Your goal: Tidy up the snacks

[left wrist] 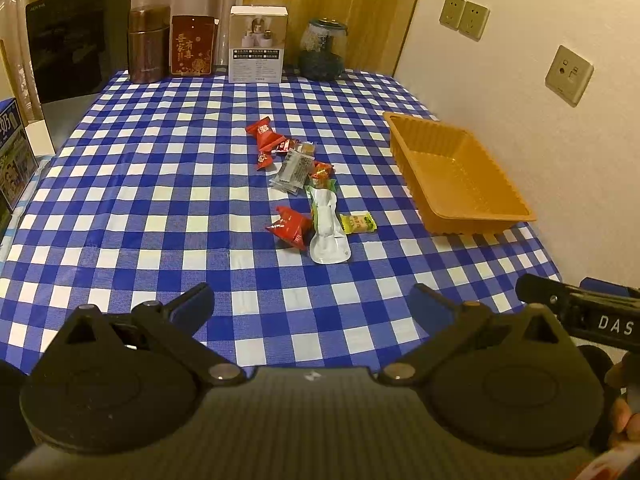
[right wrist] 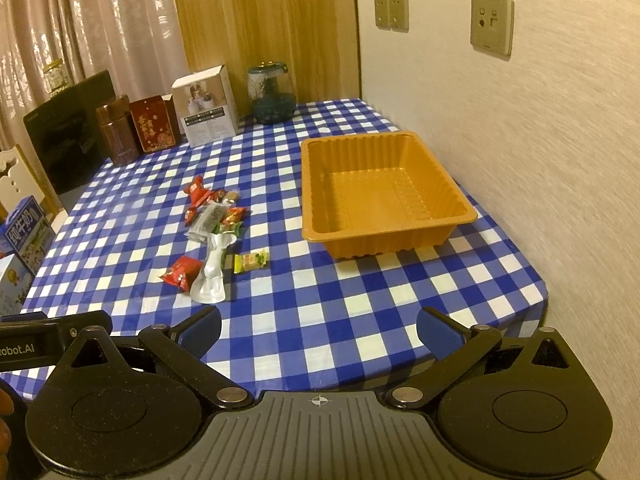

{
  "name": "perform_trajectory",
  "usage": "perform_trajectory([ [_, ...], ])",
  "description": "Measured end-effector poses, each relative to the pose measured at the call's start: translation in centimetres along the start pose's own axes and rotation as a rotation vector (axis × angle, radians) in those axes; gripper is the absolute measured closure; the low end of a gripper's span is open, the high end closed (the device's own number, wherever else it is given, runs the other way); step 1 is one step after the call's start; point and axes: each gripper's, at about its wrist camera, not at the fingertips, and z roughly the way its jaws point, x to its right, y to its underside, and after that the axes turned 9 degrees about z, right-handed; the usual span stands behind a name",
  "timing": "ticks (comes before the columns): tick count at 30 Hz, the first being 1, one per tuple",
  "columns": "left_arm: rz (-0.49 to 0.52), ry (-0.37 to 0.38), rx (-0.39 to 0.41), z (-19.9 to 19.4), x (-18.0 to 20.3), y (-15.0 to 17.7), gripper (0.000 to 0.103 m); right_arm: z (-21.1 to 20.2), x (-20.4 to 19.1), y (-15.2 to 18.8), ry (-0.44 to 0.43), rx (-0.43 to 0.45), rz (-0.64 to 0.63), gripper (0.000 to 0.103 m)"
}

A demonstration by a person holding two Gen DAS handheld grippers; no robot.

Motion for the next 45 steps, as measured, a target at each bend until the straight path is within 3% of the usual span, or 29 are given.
perform_trajectory([
  [45,-0.007,0.014,-0.001,-0.02,0.12,-0.01,0.0,0.12,0.03,0.08,0.004,0.005,0.007,0.0],
])
